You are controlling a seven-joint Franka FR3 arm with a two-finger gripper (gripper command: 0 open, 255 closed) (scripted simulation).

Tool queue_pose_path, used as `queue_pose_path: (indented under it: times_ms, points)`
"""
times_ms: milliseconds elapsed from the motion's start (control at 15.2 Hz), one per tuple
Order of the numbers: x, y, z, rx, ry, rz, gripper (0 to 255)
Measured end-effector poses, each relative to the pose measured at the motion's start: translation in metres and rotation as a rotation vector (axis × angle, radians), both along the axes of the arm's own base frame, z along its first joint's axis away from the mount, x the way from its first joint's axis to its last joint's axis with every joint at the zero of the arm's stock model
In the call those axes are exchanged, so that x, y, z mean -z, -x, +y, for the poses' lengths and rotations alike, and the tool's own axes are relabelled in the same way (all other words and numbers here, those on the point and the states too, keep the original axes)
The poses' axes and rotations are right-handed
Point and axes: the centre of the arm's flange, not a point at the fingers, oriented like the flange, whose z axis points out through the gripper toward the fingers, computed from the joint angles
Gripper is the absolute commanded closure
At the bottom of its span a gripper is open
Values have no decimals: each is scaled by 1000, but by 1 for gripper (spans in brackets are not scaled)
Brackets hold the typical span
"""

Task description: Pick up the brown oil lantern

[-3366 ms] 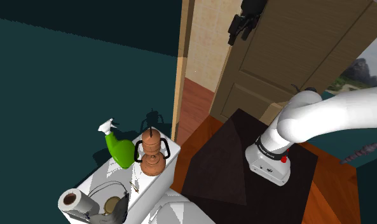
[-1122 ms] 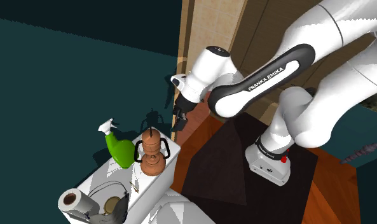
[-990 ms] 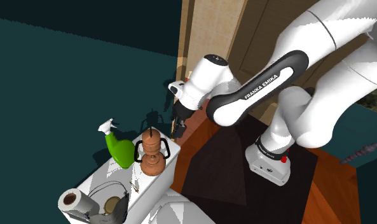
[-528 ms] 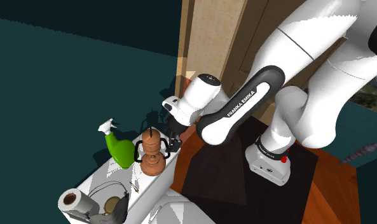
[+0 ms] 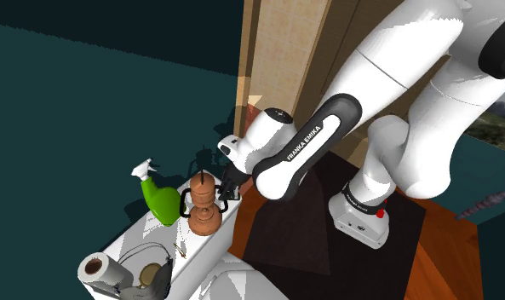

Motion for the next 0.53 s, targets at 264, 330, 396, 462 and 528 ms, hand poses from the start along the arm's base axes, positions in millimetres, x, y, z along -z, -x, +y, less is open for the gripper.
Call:
queue_pose_path:
  times_ms: [264, 330, 396, 462, 528]
  points:
    - [0, 0, 0, 1, -1, -1, 255]
    - [0, 0, 0, 1, -1, -1, 255]
    - [0, 0, 0, 1, 0, -1, 255]
    - [0, -1, 0, 1, -1, -2, 255]
    - [-2, -1, -1, 2, -1, 0, 255]
